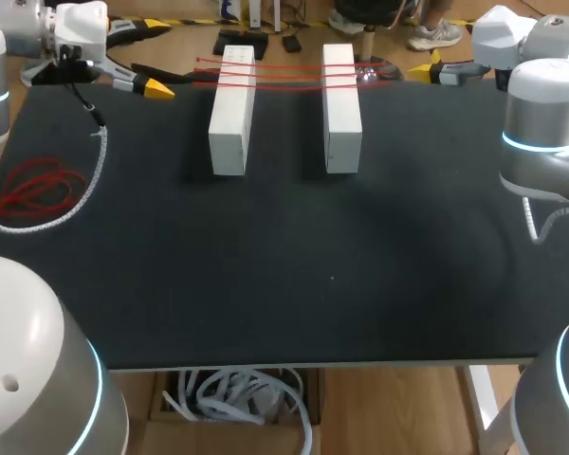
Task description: Grab the tape and strap the tape.
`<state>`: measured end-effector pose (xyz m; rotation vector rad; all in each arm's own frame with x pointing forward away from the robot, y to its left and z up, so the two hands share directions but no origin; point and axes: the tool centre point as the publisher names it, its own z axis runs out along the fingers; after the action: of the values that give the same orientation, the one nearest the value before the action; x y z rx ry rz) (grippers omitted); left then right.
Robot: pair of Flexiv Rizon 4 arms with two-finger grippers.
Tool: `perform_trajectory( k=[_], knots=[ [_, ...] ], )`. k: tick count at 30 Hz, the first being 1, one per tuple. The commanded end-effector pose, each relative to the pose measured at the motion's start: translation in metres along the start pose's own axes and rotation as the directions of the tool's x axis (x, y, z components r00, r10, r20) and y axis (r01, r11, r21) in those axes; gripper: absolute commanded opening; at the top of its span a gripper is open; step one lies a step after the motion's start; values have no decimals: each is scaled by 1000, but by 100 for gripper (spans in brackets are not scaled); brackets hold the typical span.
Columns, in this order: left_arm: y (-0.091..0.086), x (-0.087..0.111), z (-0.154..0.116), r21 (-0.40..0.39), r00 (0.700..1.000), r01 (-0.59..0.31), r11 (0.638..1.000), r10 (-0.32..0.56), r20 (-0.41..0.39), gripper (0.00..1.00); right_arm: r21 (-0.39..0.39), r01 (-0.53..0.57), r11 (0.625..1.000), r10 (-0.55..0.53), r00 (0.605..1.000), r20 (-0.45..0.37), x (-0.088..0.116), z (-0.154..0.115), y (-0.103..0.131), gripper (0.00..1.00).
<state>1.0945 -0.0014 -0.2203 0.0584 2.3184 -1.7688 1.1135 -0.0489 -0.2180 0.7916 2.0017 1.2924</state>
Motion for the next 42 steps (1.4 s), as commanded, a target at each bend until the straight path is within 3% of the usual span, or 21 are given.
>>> perform_trajectory(
  k=[1,3,5,6,8,10,13,19,31,42],
  knots=[
    [16,-13,6,32,989,14,999,-9,-150,100,0,0,1000,0,1000,0,0,0,0,100],
    [22,-15,9,31,986,15,999,-10,-168,72,0,0,1000,0,1000,0,0,0,0,100],
    [27,-17,11,30,984,19,999,-14,-180,65,0,0,1000,0,1000,0,0,0,0,100],
    [30,-17,12,34,983,22,999,-15,-181,49,0,0,1000,0,1000,0,0,0,0,100],
    [35,-19,13,44,981,23,999,-14,-194,46,0,0,1000,0,1000,0,0,0,0,100],
    [40,-21,14,47,978,28,999,-17,-206,33,0,0,1000,0,1000,0,0,0,0,100],
    [48,-23,18,57,975,35,998,-22,-219,40,0,0,1000,0,1000,0,0,0,0,100],
    [64,-27,25,72,971,56,996,-37,-236,44,0,0,1000,0,1000,0,0,0,0,100],
    [83,-42,27,83,969,70,994,-48,-243,37,0,0,1000,0,1000,0,0,0,0,100],
    [96,-45,30,99,964,97,990,-68,-258,36,0,0,1000,0,1000,0,0,0,0,100]
  ],
)
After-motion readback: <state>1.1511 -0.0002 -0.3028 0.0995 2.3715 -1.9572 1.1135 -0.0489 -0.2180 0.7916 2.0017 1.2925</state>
